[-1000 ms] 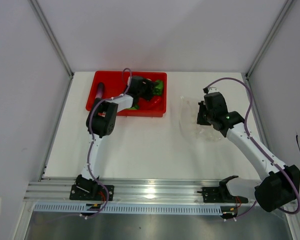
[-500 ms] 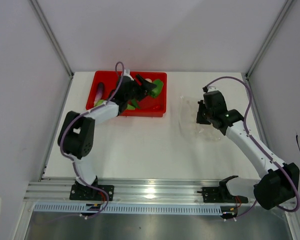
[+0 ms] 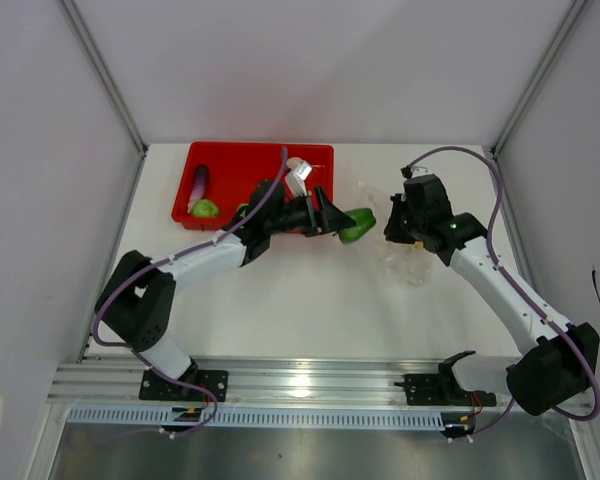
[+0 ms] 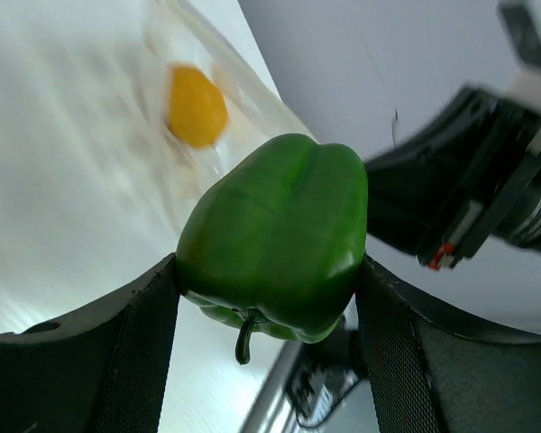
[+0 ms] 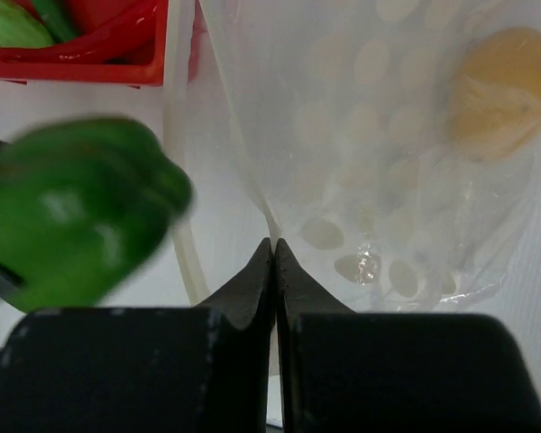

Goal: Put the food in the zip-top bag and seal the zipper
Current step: Place the fake vegetable in the zipper food storage bag.

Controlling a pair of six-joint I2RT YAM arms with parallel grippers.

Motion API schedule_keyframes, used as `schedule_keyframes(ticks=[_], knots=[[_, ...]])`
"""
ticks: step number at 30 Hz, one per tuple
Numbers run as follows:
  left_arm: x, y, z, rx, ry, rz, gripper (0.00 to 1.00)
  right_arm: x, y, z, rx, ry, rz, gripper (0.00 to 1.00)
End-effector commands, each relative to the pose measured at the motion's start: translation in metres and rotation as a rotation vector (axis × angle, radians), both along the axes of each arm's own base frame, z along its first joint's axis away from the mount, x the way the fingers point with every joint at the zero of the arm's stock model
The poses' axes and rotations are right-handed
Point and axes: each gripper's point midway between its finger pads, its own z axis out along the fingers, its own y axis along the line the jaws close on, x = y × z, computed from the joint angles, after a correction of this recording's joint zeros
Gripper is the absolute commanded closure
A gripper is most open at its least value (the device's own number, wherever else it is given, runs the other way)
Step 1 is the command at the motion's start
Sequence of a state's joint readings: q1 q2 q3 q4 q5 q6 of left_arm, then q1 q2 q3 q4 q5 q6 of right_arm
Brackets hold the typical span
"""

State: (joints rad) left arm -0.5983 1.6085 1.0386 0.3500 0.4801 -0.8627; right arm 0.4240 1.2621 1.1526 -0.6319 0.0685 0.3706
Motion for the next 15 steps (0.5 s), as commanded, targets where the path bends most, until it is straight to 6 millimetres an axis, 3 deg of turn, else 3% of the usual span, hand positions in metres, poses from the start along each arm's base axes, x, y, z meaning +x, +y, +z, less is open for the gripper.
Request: schedule_keyframes(ticks=[1, 3, 5, 7, 8, 10, 15], knots=[[-0.036, -0.028, -0.001, 0.015, 0.016, -0.140, 1.00, 0.003, 0.014, 0.022, 0.047, -0.043, 0.019, 1.00], [-0.045, -0.038, -0.011, 0.039, 0.047, -0.159, 0.99, 0.000, 0.018, 0.021, 0.048, -0.039, 0.026, 1.00], [-0.039, -0.039, -0.016, 0.070, 0.065, -0.115, 1.00, -0.003, 0.018, 0.021, 0.047, -0.040, 0.024, 1.00], [-0.038, -0.037, -0.037, 0.140, 0.117, -0.087, 0.99, -0.006, 0.020, 0.026, 0.058, -0.054, 0.029, 1.00], [-0.032, -0.038, -0.033, 0.152, 0.120, -0.068, 0.99, -0.007, 0.022, 0.029, 0.062, -0.060, 0.033, 1.00], [-0.029, -0.034, -0.046, 0.198, 0.155, -0.039, 0.99, -0.009, 0.024, 0.035, 0.071, -0.077, 0.038, 1.00], [-0.022, -0.035, -0.051, 0.219, 0.212, 0.002, 0.99, -0.013, 0.025, 0.041, 0.081, -0.092, 0.045, 1.00]])
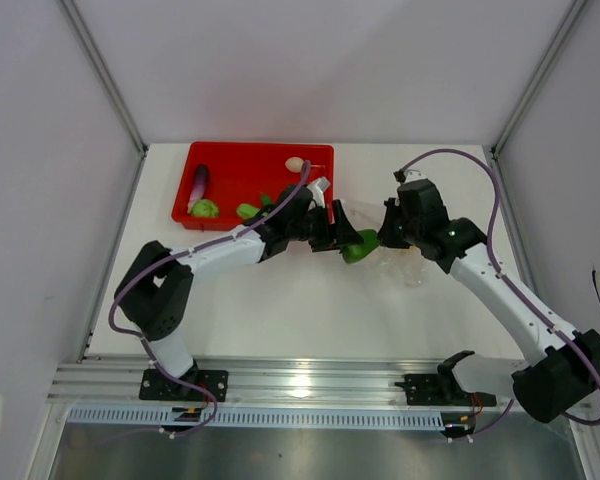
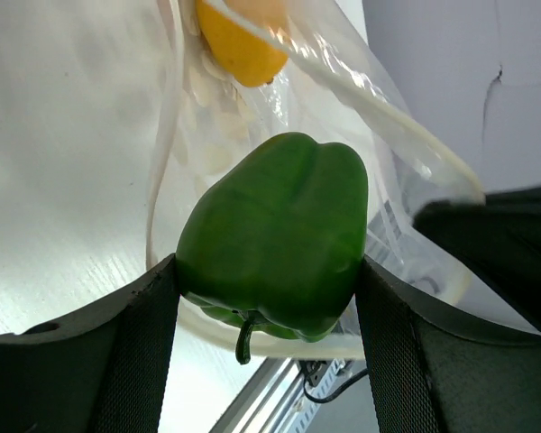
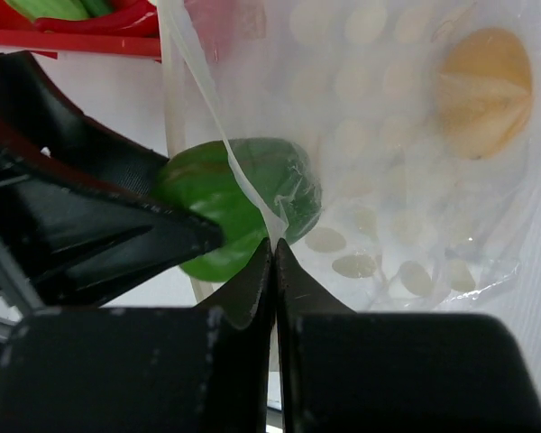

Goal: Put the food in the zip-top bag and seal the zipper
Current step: Place the fake vegetable in the zipper food storage bag.

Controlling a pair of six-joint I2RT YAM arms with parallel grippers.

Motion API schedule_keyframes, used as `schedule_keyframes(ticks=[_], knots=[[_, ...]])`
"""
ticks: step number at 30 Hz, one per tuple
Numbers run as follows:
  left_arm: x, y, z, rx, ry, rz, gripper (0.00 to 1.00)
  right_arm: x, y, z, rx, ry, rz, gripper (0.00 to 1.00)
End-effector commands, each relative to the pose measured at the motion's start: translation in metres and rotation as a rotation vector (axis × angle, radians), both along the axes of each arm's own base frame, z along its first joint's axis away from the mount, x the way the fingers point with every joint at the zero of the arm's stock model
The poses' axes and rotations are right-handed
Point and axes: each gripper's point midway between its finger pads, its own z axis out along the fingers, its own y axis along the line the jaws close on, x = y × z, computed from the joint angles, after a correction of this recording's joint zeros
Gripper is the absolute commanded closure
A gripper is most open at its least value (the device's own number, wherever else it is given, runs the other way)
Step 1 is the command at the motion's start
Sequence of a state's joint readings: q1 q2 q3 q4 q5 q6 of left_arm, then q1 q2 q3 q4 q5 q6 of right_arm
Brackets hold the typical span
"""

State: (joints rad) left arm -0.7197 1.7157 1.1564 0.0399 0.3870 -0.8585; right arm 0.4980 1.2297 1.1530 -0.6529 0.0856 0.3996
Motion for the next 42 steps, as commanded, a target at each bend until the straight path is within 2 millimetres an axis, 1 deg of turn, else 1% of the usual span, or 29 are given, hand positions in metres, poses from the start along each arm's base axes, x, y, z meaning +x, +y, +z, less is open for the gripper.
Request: schedule_keyframes(ticks=[1, 2, 3, 4, 6, 7, 8, 9, 10, 11, 12, 13, 15, 17, 19, 21, 22, 24, 25, 29, 31, 32, 34, 35, 36, 38, 39, 40, 42], knots=[[0.012, -0.005, 0.009, 0.027, 0.012, 0.033, 0.99, 0.002, 0.010, 0.033, 0.070, -0.079, 0.013, 1.00], [0.008, -0.004, -0.002, 0.051, 0.040, 0.023, 0.99, 0.001, 0.011, 0.032, 0.071, -0.078, 0.018, 1.00], [0.014, -0.012, 0.015, 0.027, 0.019, 0.010, 0.99, 0.002, 0.013, 0.032, 0.074, -0.081, 0.024, 1.00], [0.013, -0.015, 0.014, 0.027, 0.033, -0.006, 0.99, 0.001, 0.016, 0.028, 0.073, -0.069, 0.028, 1.00], [0.010, -0.024, 0.024, -0.008, 0.020, -0.054, 0.91, 0.000, 0.019, 0.023, 0.072, -0.056, 0.036, 1.00], [0.008, -0.028, 0.031, -0.035, -0.006, -0.076, 0.84, 0.001, 0.020, 0.022, 0.075, -0.053, 0.038, 1.00], [0.008, -0.032, 0.053, -0.106, -0.101, -0.097, 0.70, 0.000, 0.021, 0.019, 0.071, -0.048, 0.040, 1.00], [0.006, -0.028, 0.050, -0.108, -0.116, -0.081, 0.62, 0.001, 0.022, 0.021, 0.076, -0.055, 0.040, 1.00], [0.008, -0.025, 0.056, -0.120, -0.144, -0.056, 0.47, 0.002, 0.021, 0.021, 0.072, -0.058, 0.033, 1.00], [0.011, -0.018, 0.065, -0.129, -0.213, -0.026, 0.08, 0.002, 0.020, 0.023, 0.072, -0.061, 0.031, 1.00], [0.011, -0.013, 0.062, -0.117, -0.236, -0.016, 0.01, 0.002, 0.019, 0.023, 0.068, -0.063, 0.030, 1.00], [0.010, -0.009, 0.060, -0.106, -0.259, -0.011, 0.00, 0.002, 0.018, 0.023, 0.065, -0.064, 0.027, 1.00], [0.011, -0.005, 0.071, -0.107, -0.325, -0.012, 0.00, 0.003, 0.017, 0.024, 0.059, -0.067, 0.027, 1.00], [0.014, 0.000, 0.070, -0.078, -0.355, 0.011, 0.01, 0.003, 0.016, 0.023, 0.055, -0.067, 0.023, 1.00], [0.018, 0.008, 0.079, -0.083, -0.396, 0.066, 0.01, 0.003, 0.015, 0.023, 0.056, -0.068, 0.020, 1.00], [0.018, 0.016, 0.072, -0.059, -0.375, 0.105, 0.01, 0.003, 0.015, 0.021, 0.057, -0.064, 0.018, 1.00], [0.024, 0.025, 0.075, -0.042, -0.383, 0.163, 0.00, 0.002, 0.015, 0.019, 0.053, -0.061, 0.018, 1.00], [0.030, 0.039, 0.071, -0.034, -0.349, 0.228, 0.01, 0.002, 0.014, 0.018, 0.051, -0.059, 0.016, 1.00], [0.037, 0.051, 0.068, -0.042, -0.312, 0.275, 0.01, 0.001, 0.012, 0.016, 0.050, -0.058, 0.014, 1.00], [0.054, 0.074, 0.060, -0.119, -0.231, 0.297, 0.01, 0.001, 0.010, 0.017, 0.043, -0.061, 0.011, 1.00], [0.051, 0.084, 0.047, -0.158, -0.229, 0.277, 0.01, 0.001, 0.008, 0.018, 0.041, -0.065, 0.009, 1.00], [0.059, 0.095, 0.059, -0.191, -0.268, 0.322, 0.01, 0.002, 0.007, 0.019, 0.039, -0.066, 0.005, 1.00], [0.063, 0.113, 0.047, -0.134, -0.254, 0.394, 0.00, 0.002, 0.006, 0.020, 0.039, -0.071, 0.004, 1.00], [0.066, 0.128, 0.033, -0.046, -0.227, 0.458, 0.00, 0.002, 0.006, 0.019, 0.039, -0.068, 0.003, 1.00], [0.072, 0.133, 0.036, -0.016, -0.220, 0.488, 0.02, 0.003, 0.006, 0.019, 0.040, -0.069, 0.005, 1.00], [0.078, 0.148, 0.019, 0.087, -0.196, 0.528, 0.09, 0.004, 0.008, 0.017, 0.042, -0.066, 0.008, 1.00], [0.082, 0.156, 0.004, 0.173, -0.154, 0.550, 0.14, 0.004, 0.009, 0.016, 0.046, -0.062, 0.012, 1.00], [0.092, 0.165, 0.005, 0.224, -0.156, 0.575, 0.31, 0.005, 0.010, 0.016, 0.049, -0.061, 0.015, 1.00], [0.101, 0.170, -0.005, 0.303, -0.153, 0.559, 0.40, 0.006, 0.012, 0.014, 0.053, -0.057, 0.020, 1.00]])
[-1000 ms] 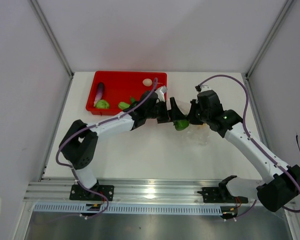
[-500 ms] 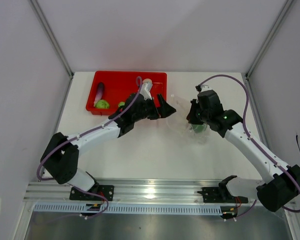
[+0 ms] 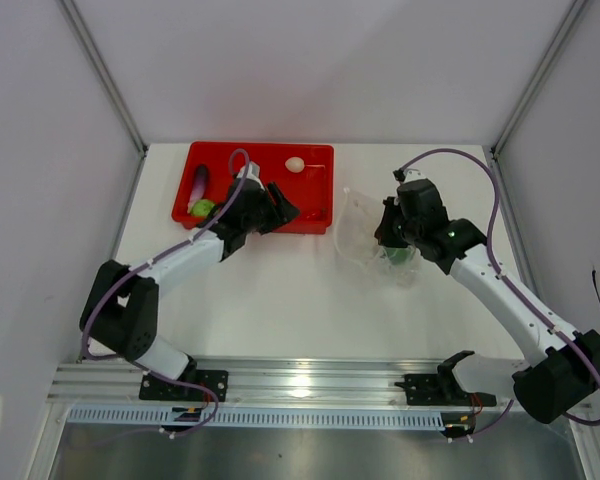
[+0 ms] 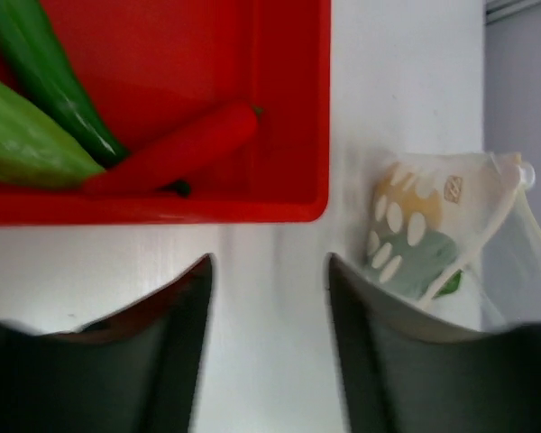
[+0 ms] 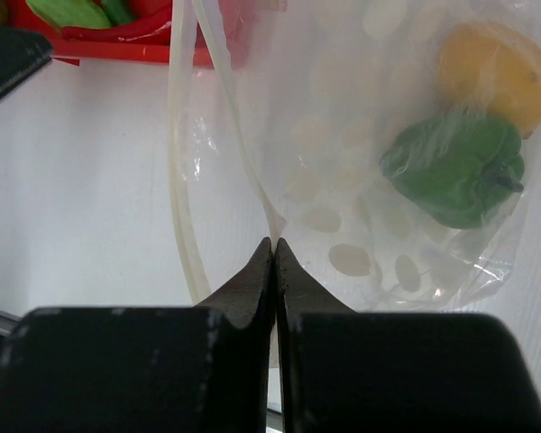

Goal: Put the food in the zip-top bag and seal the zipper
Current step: Place the fake vegetable in the zipper food storage bag, then move the bin to the center of the board.

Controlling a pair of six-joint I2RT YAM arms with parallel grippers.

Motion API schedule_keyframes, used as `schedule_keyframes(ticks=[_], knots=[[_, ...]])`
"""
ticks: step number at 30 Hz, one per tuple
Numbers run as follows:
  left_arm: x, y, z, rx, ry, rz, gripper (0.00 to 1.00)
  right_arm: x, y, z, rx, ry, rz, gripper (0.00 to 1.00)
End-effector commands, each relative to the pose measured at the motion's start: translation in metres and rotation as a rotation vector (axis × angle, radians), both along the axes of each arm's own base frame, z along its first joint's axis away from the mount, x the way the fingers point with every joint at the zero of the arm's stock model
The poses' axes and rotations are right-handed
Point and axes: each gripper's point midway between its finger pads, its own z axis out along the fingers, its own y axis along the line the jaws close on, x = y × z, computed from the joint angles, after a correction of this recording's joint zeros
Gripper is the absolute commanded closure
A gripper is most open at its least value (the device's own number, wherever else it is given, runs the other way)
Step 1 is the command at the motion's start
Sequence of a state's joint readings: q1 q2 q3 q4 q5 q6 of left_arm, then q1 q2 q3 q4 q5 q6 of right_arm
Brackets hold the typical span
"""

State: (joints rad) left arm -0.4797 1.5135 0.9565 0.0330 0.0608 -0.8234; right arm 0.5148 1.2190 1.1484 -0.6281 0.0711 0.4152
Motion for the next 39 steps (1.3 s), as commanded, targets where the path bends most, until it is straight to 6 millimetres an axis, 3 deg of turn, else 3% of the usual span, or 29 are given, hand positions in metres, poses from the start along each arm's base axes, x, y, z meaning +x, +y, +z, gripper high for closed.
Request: schedule_keyframes(ticks=[1, 4, 6, 7, 8, 10, 13, 16, 18, 20, 27, 39], knots=[[0.030, 0.026, 0.011, 0.175, -0.038, 0.053, 0.51, 0.007, 0.004, 0.007, 0.019, -0.036, 0.005, 1.00], [0.043, 0.030, 0.028, 0.165, -0.116, 0.028, 0.76, 0.006, 0.002, 0.005, 0.010, -0.033, 0.005, 1.00], [0.049, 0.031, 0.035, 0.153, -0.147, 0.014, 0.86, 0.007, -0.002, 0.004, -0.006, -0.037, -0.001, 1.00], [0.054, 0.042, 0.017, 0.191, -0.099, 0.010, 0.99, 0.007, -0.003, 0.004, -0.011, -0.038, -0.003, 1.00], [0.069, 0.043, 0.039, 0.195, -0.123, 0.026, 1.00, 0.008, -0.003, 0.004, -0.012, -0.038, -0.006, 1.00], [0.080, 0.059, 0.027, 0.269, -0.067, 0.038, 0.99, 0.008, -0.004, 0.003, -0.015, -0.035, -0.005, 1.00], [0.091, 0.068, 0.026, 0.324, -0.087, 0.022, 0.99, 0.009, -0.004, 0.001, -0.016, -0.032, -0.003, 1.00], [0.095, 0.076, 0.013, 0.334, -0.049, 0.032, 0.99, 0.010, -0.005, -0.001, -0.017, -0.034, -0.003, 1.00], [0.095, 0.071, 0.002, 0.303, -0.014, -0.004, 0.99, 0.011, -0.005, -0.002, -0.017, -0.032, -0.005, 1.00], [0.089, 0.072, -0.022, 0.300, 0.078, -0.014, 0.99, 0.011, -0.005, -0.004, -0.011, -0.030, -0.006, 1.00], [0.078, 0.070, -0.048, 0.314, 0.208, -0.035, 1.00, 0.010, -0.003, -0.006, -0.002, -0.029, 0.006, 1.00], [0.025, 0.072, -0.097, 0.256, 0.355, -0.036, 0.99, 0.004, -0.005, 0.001, 0.023, -0.051, 0.007, 1.00]])
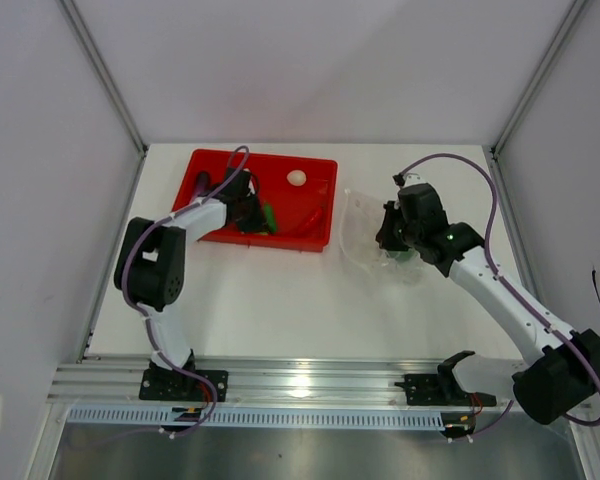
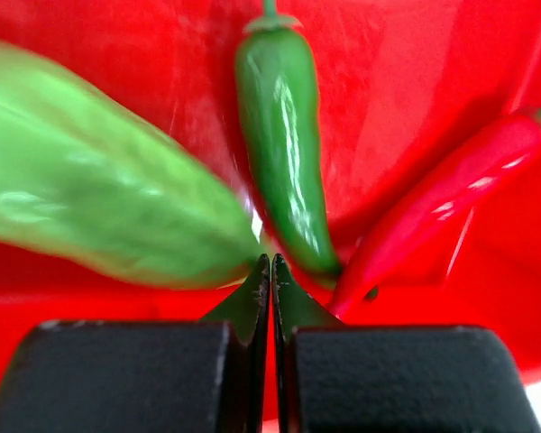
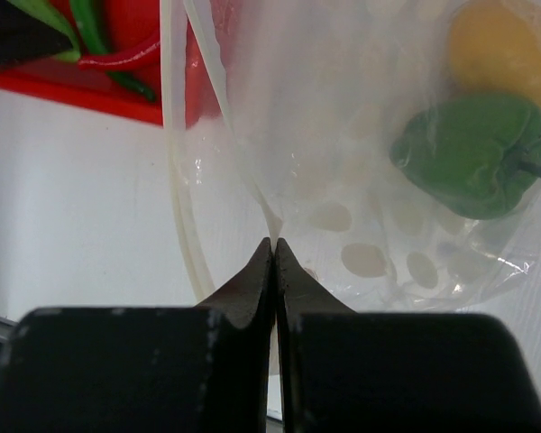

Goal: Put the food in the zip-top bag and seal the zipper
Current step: Move the bin to the center of the board, then pick up the fake food from the bin.

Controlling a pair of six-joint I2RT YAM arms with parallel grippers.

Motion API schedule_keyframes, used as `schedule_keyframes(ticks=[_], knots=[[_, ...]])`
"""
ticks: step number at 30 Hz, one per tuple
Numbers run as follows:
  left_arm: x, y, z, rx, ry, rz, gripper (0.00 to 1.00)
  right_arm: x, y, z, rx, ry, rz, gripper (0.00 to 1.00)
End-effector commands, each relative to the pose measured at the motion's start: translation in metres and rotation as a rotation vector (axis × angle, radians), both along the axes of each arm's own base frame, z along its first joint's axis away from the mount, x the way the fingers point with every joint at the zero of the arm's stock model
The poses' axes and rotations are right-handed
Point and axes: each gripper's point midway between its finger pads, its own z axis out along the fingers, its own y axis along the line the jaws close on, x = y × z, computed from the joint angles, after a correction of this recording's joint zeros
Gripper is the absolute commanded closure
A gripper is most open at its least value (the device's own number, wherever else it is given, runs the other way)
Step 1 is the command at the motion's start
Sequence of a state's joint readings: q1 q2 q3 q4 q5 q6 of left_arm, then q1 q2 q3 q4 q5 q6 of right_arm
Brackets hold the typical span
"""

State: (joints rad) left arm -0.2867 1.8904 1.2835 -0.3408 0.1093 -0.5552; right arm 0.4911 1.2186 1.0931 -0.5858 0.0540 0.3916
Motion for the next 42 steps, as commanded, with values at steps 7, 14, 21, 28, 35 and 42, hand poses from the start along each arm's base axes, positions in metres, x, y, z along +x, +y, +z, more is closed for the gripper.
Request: schedule_keyframes(ticks=[7, 14, 21, 28, 35, 42], knots=[[-0.051, 0.002, -0.008, -0.079, 0.044, 0.017, 0.99, -0.002, -0.003, 0.016, 0.034, -0.063, 0.002, 1.00], [-0.026, -0.004, 0.045, -0.089, -0.140, -0.055, 0.99, -0.001, 0.002, 0.011, 0.041, -0.049, 0.010, 1.00], [-0.005, -0.012, 0.128, -0.006, -0.437, -0.112, 0.99, 0.003, 0.001, 0.004, 0.023, -0.034, 0.000, 1.00], [0.001, 0.005, 0.206, 0.120, -0.725, -0.018, 0.18, 0.011, 0.003, 0.000, 0.004, -0.021, -0.007, 1.00], [0.027, -0.007, 0.208, 0.049, -0.667, 0.013, 0.01, 0.015, 0.009, 0.000, 0.024, -0.016, -0.001, 1.00], [0.046, -0.041, 0.178, 0.068, -0.535, -0.189, 0.11, 0.014, 0.007, 0.001, 0.014, -0.018, -0.006, 1.00]])
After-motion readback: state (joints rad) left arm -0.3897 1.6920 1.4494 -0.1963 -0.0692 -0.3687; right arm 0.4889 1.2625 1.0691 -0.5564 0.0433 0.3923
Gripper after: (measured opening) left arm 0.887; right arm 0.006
